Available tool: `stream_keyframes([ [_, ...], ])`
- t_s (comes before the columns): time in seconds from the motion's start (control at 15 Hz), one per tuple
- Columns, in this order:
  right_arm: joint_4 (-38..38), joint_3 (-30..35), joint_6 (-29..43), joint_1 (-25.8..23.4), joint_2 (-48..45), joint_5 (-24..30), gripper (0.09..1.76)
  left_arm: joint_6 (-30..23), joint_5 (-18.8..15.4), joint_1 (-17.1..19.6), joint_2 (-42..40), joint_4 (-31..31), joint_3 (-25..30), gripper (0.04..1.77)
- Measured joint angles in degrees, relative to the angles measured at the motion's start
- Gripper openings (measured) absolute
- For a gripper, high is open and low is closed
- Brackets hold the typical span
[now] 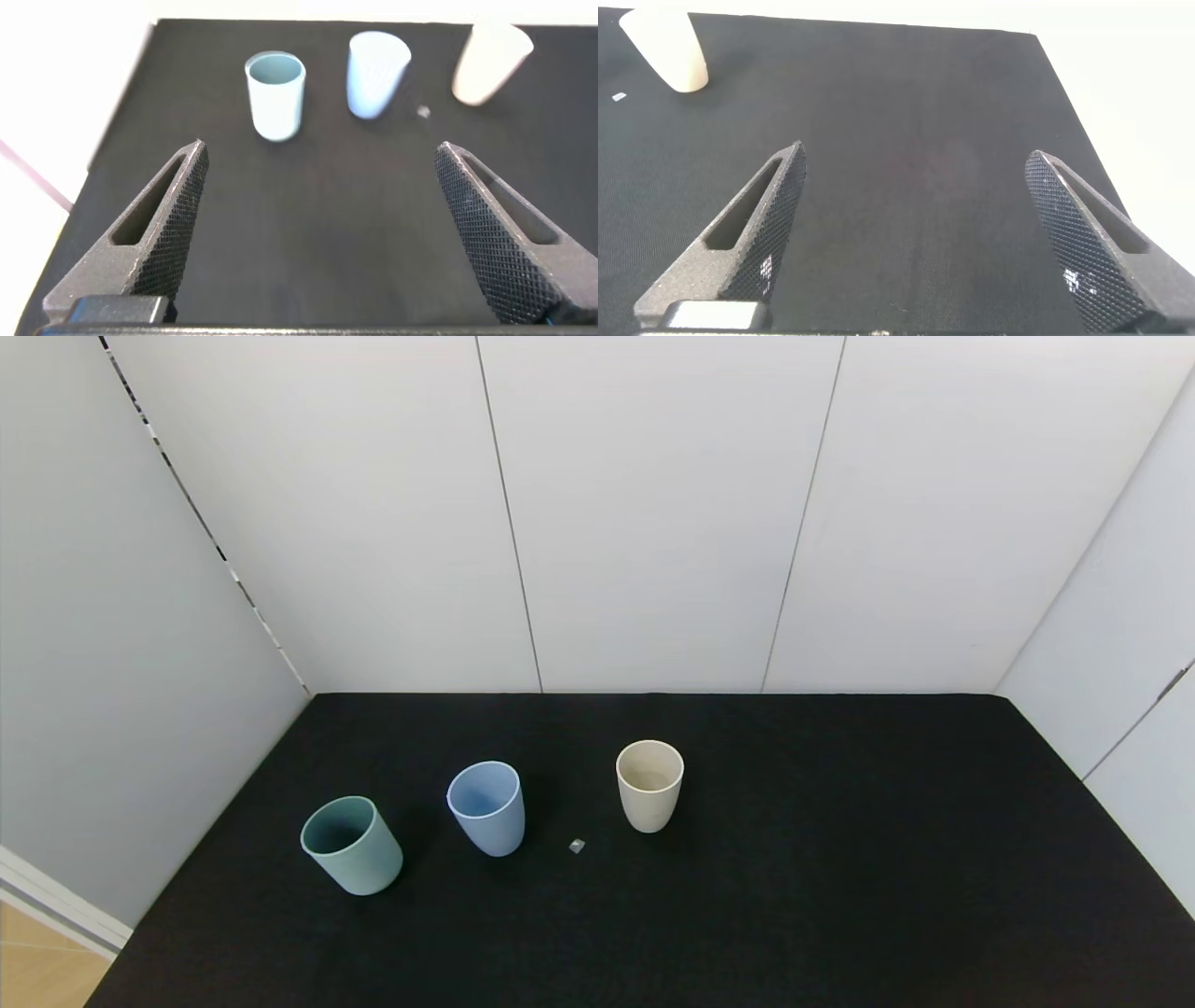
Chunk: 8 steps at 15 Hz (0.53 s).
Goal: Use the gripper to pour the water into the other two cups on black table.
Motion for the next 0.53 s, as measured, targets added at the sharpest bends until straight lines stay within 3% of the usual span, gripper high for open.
stream_keyframes([
  [0.2,0.0,0.0,0.0,0.0,0.0,0.0,1.71,2.9,-0.1,-0.3,-3.8,1.6,0.7,1.72],
  [0.53,0.0,0.0,0.0,0.0,0.0,0.0,1.71,6.7,2.1,-0.3,-5.1,-2.4,5.2,1.72],
])
